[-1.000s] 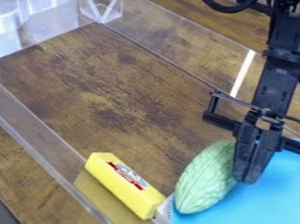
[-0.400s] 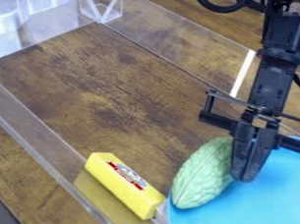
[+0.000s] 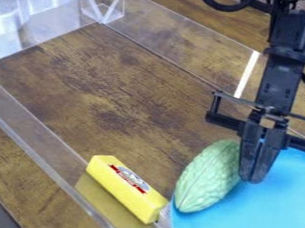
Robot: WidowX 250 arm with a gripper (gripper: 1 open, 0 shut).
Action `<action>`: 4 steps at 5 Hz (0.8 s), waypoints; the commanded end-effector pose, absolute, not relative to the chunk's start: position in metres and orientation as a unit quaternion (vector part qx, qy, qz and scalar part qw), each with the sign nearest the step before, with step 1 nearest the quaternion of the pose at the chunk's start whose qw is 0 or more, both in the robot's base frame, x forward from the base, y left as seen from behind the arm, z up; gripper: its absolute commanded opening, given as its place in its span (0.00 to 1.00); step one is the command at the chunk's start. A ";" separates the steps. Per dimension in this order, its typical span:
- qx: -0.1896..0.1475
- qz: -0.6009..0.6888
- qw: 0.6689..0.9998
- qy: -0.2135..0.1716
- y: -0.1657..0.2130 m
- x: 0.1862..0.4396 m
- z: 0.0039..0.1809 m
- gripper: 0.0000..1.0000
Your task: Put the white object in the blue tray
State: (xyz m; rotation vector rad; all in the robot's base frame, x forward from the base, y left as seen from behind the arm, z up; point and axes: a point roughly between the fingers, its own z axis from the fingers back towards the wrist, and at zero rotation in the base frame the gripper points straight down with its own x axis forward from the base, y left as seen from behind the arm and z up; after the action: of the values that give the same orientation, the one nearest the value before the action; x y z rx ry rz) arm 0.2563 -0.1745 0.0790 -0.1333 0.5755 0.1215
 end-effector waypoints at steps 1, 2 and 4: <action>-0.080 0.046 0.963 0.253 -0.176 0.262 0.099 0.00; -0.069 0.006 0.963 0.260 -0.175 0.259 0.100 0.00; -0.061 -0.022 0.961 0.270 -0.176 0.257 0.092 1.00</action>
State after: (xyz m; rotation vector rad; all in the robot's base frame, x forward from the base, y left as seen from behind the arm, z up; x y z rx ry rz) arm 0.2552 -0.1699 0.0812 -0.1087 0.5893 -0.0229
